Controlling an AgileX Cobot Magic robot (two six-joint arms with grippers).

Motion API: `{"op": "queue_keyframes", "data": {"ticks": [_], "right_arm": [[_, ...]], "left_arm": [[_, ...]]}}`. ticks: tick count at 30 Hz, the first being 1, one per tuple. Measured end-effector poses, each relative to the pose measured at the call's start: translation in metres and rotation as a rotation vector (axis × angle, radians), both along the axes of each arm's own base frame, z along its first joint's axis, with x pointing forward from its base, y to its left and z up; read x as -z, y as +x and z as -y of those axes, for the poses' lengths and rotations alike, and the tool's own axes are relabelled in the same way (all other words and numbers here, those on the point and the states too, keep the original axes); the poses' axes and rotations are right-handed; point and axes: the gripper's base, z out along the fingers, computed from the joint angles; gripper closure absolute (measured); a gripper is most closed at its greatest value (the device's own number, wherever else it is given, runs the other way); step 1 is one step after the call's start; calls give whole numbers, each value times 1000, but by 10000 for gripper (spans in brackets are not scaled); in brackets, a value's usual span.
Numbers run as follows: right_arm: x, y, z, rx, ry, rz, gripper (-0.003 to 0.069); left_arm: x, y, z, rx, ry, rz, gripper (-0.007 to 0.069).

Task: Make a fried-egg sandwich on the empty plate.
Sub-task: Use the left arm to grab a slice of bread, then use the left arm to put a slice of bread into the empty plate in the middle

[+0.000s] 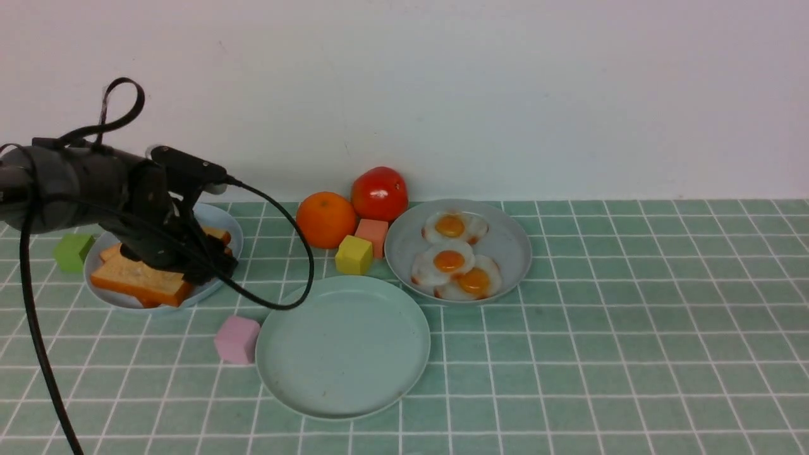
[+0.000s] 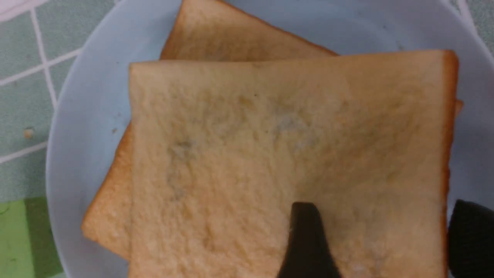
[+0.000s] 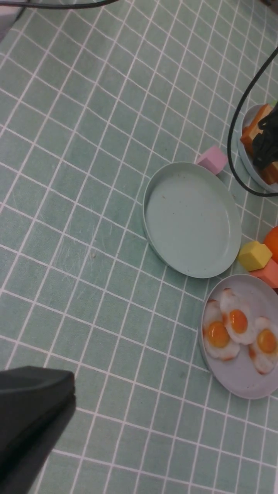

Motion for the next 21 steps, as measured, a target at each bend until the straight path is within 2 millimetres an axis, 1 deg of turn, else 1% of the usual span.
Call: {"op": "queue_keyframes", "data": {"ticks": [1, 2, 3, 5, 7, 9, 10, 11, 12, 13, 15, 16, 17, 18, 19, 20, 21], "right_arm": [[0, 0, 0, 0, -1, 0, 659], [0, 0, 0, 0, -1, 0, 659], [0, 0, 0, 0, -1, 0, 659], [0, 0, 0, 0, -1, -1, 658], [0, 0, 0, 0, -1, -1, 658], [0, 0, 0, -2, -2, -4, 658], [0, 0, 0, -2, -3, -5, 657], [0, 0, 0, -3, -3, -6, 656], [0, 0, 0, -3, -3, -6, 655], [1, 0, 0, -3, -3, -6, 655], [1, 0, 0, -2, -6, -6, 654], [1, 0, 0, -2, -6, -6, 653], [1, 0, 0, 0, -9, -5, 653], [1, 0, 0, 0, -9, -5, 653], [1, 0, 1, 0, -10, -5, 652], [1, 0, 1, 1, -12, -5, 652], [1, 0, 1, 1, -13, -5, 652]], "left_arm": [[0, 0, 0, 0, 1, -2, 217], [0, 0, 0, 0, 6, -8, 277], [0, 0, -1, 2, 9, -13, 317], [-2, -1, 0, 2, 12, -15, 372], [-7, -2, 0, -1, 10, -13, 433], [-18, -7, 0, -8, 10, -11, 497], [-29, -11, 0, -15, 4, 0, 543], [-42, -14, 0, -23, -7, 19, 564], [-44, -15, 0, -26, -12, 21, 567], [-68, -23, 0, -46, -43, 59, 571], [-99, -36, 5, -49, -78, 114, 571], [-107, -41, 9, -40, -89, 127, 571], [-123, -55, 20, -12, -102, 155, 571], [-123, -56, 22, -5, -102, 154, 571], [-131, -66, 33, 25, -109, 164, 571], [-134, -88, 62, 114, -125, 157, 571], [-131, -99, 81, 171, -129, 140, 571]]}}
